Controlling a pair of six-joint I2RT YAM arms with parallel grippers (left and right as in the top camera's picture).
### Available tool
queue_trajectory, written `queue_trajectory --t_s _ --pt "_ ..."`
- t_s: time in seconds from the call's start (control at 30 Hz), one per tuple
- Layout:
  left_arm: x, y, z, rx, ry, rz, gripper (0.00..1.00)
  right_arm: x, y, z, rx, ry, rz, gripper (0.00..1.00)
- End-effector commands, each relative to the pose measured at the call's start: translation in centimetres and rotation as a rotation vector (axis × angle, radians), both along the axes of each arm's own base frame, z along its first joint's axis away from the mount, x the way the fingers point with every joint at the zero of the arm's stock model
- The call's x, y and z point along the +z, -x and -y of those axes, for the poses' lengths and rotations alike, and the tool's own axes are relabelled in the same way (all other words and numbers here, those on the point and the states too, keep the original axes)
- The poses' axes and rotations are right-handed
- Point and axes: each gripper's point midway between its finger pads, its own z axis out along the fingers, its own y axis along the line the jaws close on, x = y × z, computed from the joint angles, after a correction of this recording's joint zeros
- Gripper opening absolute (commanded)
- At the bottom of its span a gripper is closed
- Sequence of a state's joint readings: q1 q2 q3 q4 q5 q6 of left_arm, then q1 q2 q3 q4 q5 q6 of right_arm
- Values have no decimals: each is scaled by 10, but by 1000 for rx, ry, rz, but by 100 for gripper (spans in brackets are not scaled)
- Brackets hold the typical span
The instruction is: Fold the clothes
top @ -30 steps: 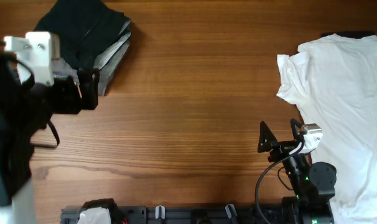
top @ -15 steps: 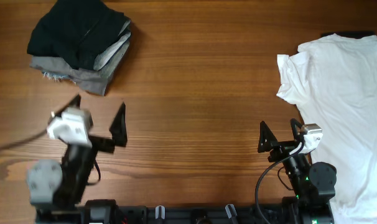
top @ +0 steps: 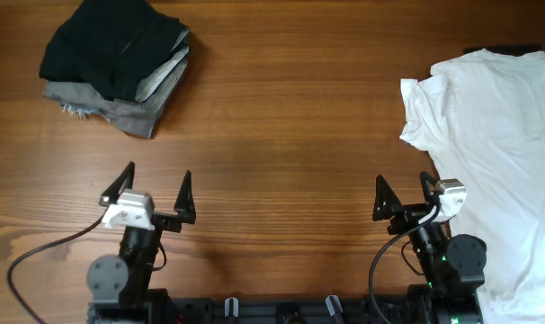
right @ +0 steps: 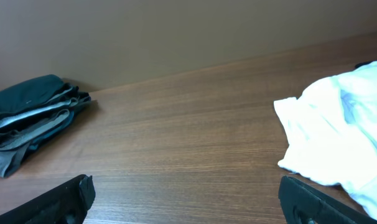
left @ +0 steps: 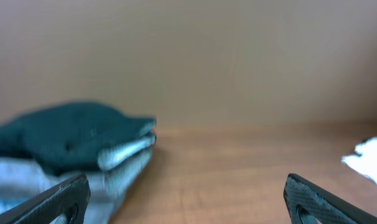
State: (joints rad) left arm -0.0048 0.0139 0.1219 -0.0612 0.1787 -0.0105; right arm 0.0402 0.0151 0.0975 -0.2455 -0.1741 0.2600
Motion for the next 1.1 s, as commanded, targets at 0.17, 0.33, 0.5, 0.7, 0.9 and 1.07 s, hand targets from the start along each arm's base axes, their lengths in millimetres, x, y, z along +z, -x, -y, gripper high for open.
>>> queue_trajectory --t_s 0.17,0.33,0.5,0.7,0.9,1.07 --pt "-54 -8 -2 12 12 -106 100 3 0 4 -21 -2 14 100" --pt "-54 -8 -2 13 12 -108 100 3 0 4 -21 -3 14 100" --pt "-54 -8 -2 12 12 -109 100 3 0 4 -21 -2 14 100" --pt "-54 -8 -2 13 12 -109 100 3 0 4 -21 -2 14 100" --pt "-54 -8 -2 12 12 -109 100 3 0 4 -21 -3 14 100" --pt "-54 -8 -2 12 12 -109 100 3 0 4 -21 -2 14 100"
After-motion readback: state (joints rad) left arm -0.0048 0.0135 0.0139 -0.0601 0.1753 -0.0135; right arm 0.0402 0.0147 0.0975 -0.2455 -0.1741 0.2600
